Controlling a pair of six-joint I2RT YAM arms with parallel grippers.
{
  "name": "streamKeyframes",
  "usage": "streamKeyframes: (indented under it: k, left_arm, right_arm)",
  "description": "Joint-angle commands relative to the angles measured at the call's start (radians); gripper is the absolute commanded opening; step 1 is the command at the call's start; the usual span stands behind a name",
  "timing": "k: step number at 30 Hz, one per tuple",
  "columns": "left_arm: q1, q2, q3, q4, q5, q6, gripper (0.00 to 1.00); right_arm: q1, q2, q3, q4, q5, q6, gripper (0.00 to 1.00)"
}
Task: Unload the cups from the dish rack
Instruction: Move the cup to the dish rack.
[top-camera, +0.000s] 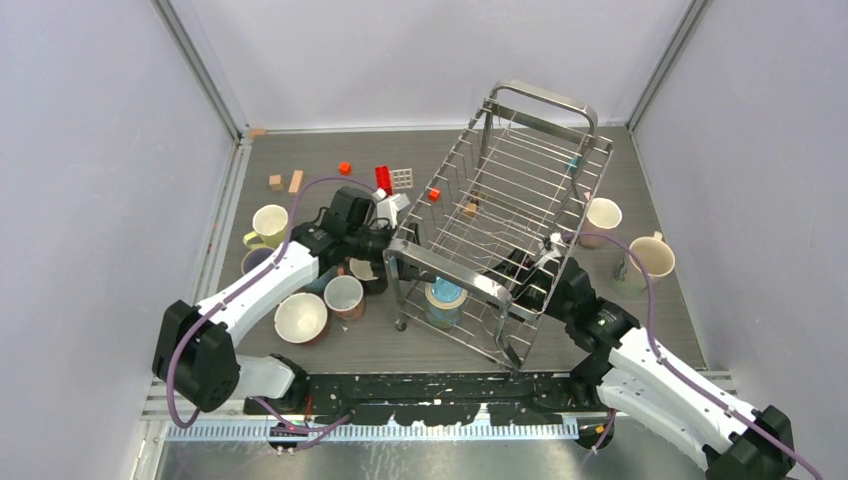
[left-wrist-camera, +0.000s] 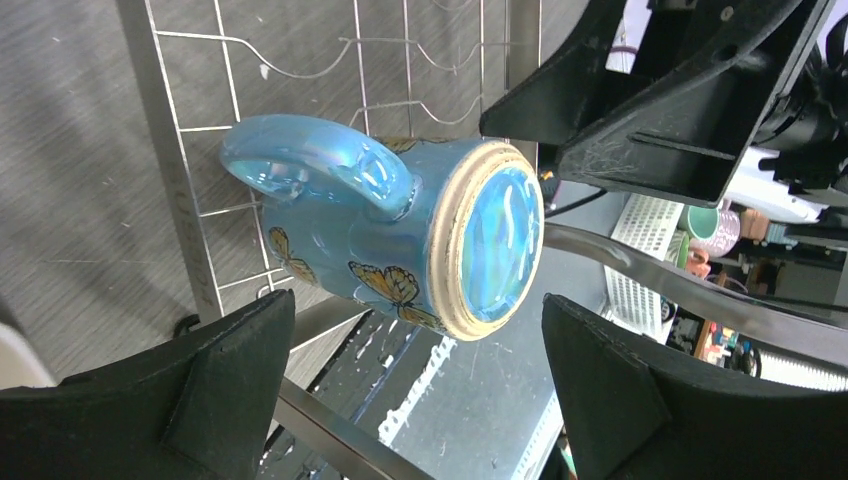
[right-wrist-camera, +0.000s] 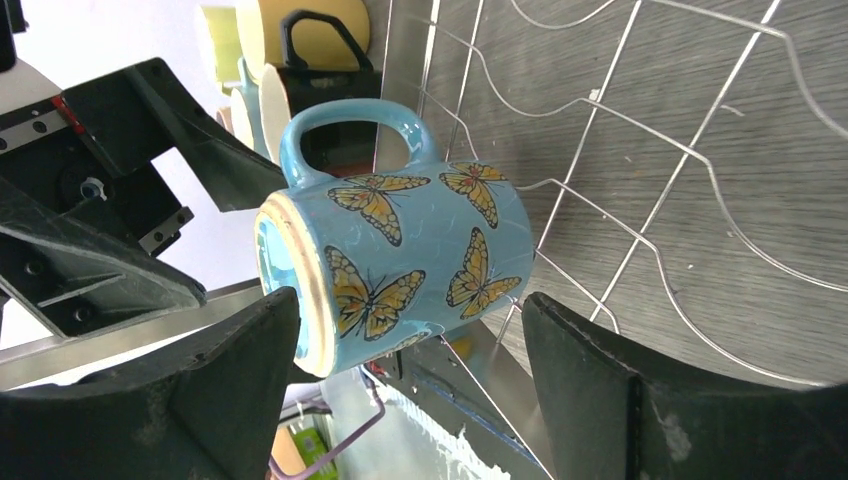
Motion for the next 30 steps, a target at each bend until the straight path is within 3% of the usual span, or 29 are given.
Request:
streamKeyframes:
  k: [1,17,30]
  left_arm:
    - [-0.028,0.018,-0.021,0.067,0.040,-0.014,0.94]
    - [-0.064,0.032,-0.059,0.082,0.056,-0.027,0.86]
    - [-0.095,0.071,-0.074,0.170,0.071,-0.092,0.69]
  right_arm:
    - [0.005,0.049,-0.022,0.162,-0.098,-0.004,0.85]
    - [0.004,0.066,-0.049,0.214,-0.172,0.008,0.84]
    - [0.019,0.164,-0.028,0.291,-0.199,0.017,0.80]
